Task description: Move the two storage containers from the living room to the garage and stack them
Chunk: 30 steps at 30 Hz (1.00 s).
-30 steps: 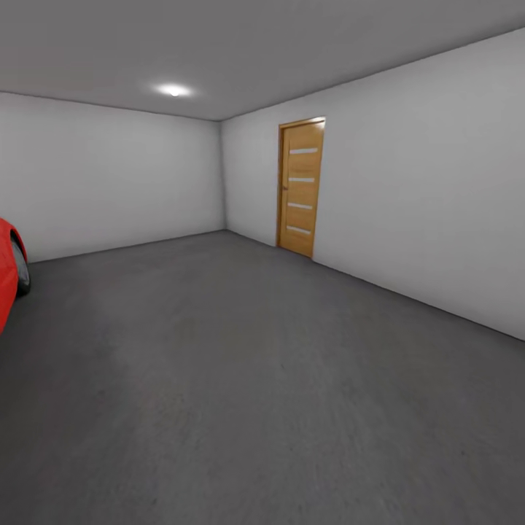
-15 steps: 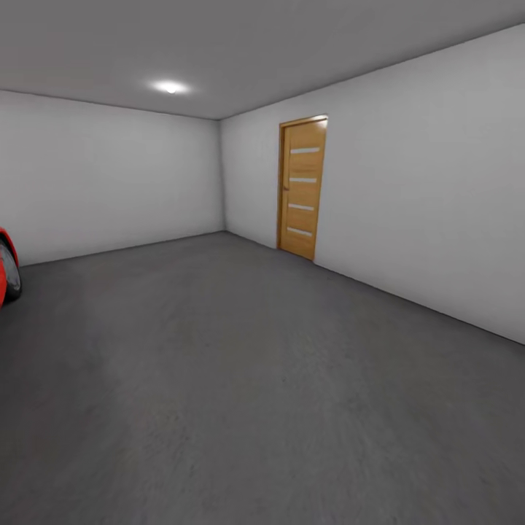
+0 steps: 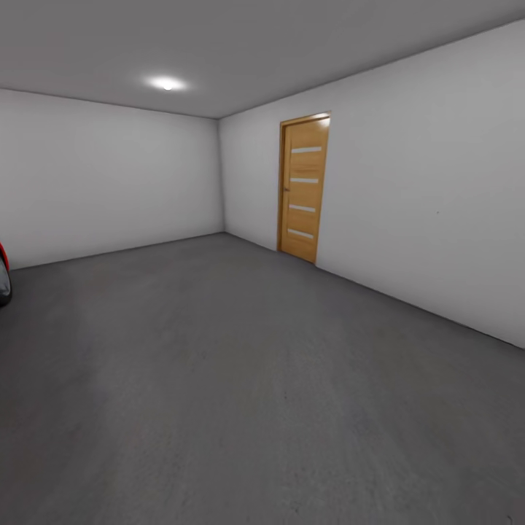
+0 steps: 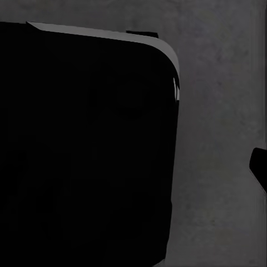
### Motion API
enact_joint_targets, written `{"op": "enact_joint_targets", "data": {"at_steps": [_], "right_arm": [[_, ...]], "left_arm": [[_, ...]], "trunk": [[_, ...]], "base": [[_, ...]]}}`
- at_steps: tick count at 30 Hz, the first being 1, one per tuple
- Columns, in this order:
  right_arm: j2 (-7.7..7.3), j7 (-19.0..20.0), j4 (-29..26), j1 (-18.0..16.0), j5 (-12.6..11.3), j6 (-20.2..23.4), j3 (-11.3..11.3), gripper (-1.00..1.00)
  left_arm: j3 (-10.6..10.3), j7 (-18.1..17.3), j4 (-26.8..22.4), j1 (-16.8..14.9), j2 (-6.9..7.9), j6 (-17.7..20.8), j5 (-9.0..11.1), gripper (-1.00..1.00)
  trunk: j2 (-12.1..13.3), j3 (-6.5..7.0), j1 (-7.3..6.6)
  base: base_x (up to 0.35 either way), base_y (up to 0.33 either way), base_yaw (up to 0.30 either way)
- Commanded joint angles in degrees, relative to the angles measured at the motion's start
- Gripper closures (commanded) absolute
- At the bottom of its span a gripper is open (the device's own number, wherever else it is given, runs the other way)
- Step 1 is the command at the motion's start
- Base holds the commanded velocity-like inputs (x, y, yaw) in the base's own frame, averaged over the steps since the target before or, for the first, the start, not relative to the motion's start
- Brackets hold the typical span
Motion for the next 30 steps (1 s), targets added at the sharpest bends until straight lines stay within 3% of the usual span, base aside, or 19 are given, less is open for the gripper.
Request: {"op": "enact_joint_targets", "data": {"at_steps": [1, 30], "right_arm": [[-0.01, -0.07, 0.01, -0.01, 0.19, -0.16, 0.08, -1.0], [-0.01, -0.07, 0.01, -0.01, 0.19, -0.16, 0.08, -1.0]], "left_arm": [[0.14, 0.02, -0.05, -0.02, -0.02, -0.17, 0.26, -1.0], [0.15, 0.02, -0.15, -0.02, 0.07, -0.12, 0.51, -1.0]], "trunk": [[-0.02, -0.05, 0.03], [-0.02, -0.05, 0.03]], "base": [[0.322, 0.0, 0.0], [0.322, 0.0, 0.0]]}}
